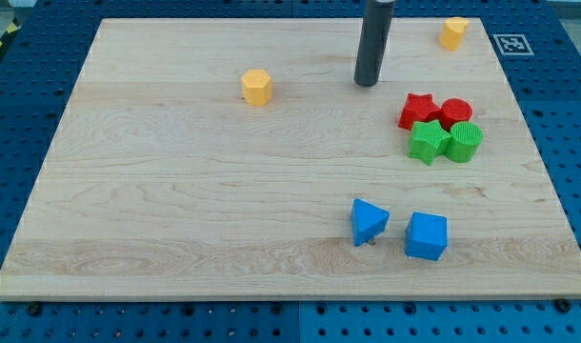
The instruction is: Place yellow hexagon left to yellow heart
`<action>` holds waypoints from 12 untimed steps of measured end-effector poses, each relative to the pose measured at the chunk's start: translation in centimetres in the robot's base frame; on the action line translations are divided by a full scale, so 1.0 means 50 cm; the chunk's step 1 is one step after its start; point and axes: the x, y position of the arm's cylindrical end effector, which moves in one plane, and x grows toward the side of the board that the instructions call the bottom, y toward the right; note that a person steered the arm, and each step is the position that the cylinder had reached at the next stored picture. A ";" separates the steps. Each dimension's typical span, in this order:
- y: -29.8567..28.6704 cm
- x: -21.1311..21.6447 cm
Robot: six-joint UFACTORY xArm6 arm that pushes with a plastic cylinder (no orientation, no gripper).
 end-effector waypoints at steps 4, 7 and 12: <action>-0.015 0.067; -0.157 0.173; -0.299 -0.026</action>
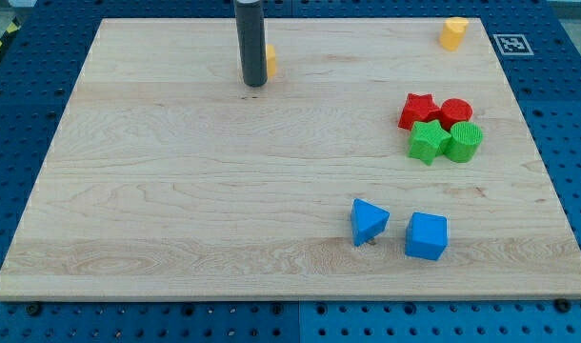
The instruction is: Place yellow hexagon left to yellow heart
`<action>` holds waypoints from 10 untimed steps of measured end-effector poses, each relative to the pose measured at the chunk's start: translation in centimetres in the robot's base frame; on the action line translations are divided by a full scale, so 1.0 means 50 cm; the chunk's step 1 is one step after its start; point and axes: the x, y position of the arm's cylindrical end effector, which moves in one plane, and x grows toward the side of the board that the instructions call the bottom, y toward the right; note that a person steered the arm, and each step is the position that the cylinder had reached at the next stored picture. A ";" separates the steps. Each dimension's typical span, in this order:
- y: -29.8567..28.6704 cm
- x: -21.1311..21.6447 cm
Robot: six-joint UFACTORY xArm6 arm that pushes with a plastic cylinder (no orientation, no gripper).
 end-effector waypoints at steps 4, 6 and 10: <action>0.047 -0.073; 0.048 -0.050; 0.237 -0.056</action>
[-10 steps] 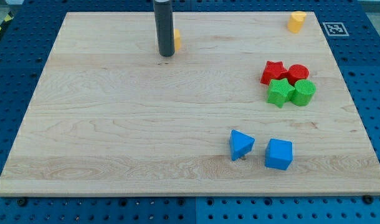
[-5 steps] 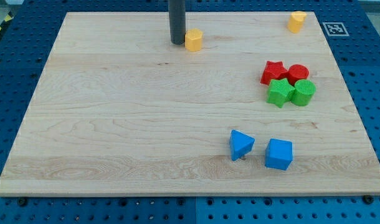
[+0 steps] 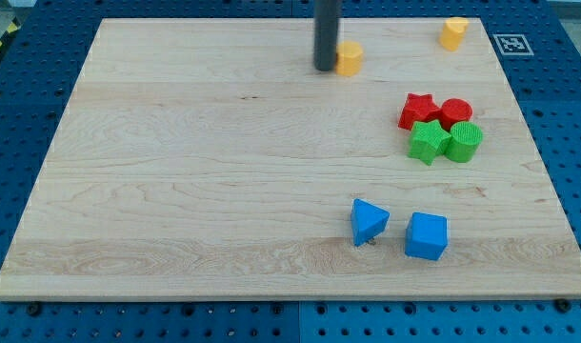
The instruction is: Place yellow hexagon left to yellow heart
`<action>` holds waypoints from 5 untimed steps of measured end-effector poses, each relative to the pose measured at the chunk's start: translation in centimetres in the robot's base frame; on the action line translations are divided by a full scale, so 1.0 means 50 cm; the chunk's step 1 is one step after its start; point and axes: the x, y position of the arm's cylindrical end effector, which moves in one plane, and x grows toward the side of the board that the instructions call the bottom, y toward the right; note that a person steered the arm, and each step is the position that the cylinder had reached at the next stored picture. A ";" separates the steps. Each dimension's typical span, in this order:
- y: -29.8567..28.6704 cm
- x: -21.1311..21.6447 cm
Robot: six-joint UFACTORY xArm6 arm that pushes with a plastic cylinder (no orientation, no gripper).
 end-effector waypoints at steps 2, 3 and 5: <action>0.158 0.000; 0.207 0.000; 0.311 0.014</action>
